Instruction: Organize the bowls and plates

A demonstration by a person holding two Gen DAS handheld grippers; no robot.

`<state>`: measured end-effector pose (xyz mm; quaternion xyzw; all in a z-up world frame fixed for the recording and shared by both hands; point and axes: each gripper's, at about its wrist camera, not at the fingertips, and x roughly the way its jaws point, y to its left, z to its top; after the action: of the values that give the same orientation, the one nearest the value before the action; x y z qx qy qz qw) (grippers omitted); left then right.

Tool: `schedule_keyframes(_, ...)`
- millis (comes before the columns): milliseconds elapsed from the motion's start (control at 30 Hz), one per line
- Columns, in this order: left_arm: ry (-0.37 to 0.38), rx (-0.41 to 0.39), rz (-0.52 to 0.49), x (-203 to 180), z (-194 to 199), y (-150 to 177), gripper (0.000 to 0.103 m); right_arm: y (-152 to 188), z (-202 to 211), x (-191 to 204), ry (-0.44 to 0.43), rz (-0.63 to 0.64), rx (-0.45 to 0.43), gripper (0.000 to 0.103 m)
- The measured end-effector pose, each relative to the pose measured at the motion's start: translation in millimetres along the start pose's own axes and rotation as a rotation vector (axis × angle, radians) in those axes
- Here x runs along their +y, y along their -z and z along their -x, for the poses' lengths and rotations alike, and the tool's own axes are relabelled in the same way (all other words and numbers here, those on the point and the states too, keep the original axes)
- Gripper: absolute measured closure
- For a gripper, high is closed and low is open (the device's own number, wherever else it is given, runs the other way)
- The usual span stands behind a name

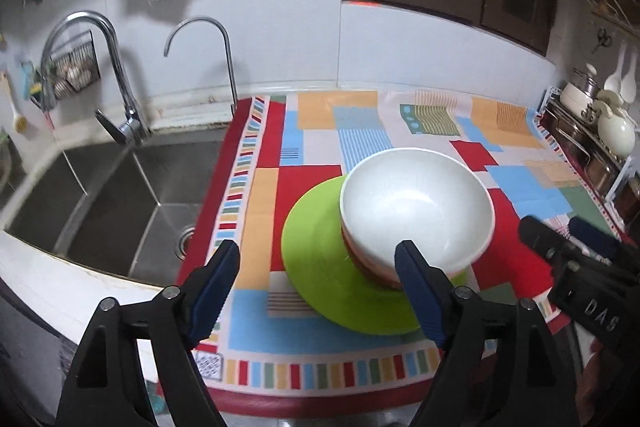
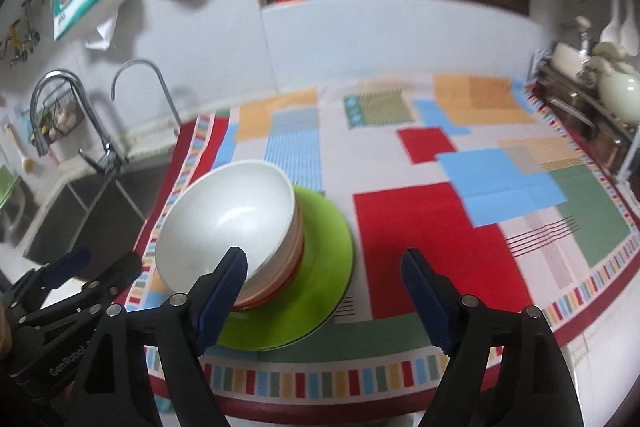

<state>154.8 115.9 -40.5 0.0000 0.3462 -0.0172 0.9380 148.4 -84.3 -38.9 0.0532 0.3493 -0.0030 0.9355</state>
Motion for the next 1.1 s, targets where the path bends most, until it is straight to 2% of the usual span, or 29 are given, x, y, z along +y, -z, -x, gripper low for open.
schedule_keyframes(133,-0.004,-0.033,0.010,0,20,14,0.017,13,25,-3,0.039,0.051,-0.062,0.023)
schedule_keyframes(200,-0.004,-0.045,0.015,-1,29,23,0.014,21,36,-3,0.041,0.071,-0.064,0.023)
schedule_keyframes(400,-0.003,-0.061,0.008,-20,60,57,0.012,50,74,-13,0.054,0.135,-0.094,0.023)
schedule_keyframes(533,-0.023,-0.078,-0.014,-36,81,75,0.010,67,97,-31,0.037,0.111,-0.105,0.019)
schedule_keyframes(633,-0.039,-0.113,-0.015,-46,101,85,0.004,78,114,-45,0.045,0.102,-0.119,0.017)
schedule_keyframes(867,-0.075,-0.194,-0.030,-65,139,102,0.003,97,140,-71,0.027,0.054,-0.114,0.016)
schedule_keyframes(1100,-0.058,-0.206,-0.029,-74,160,111,0.003,109,162,-83,0.024,0.052,-0.132,0.016)
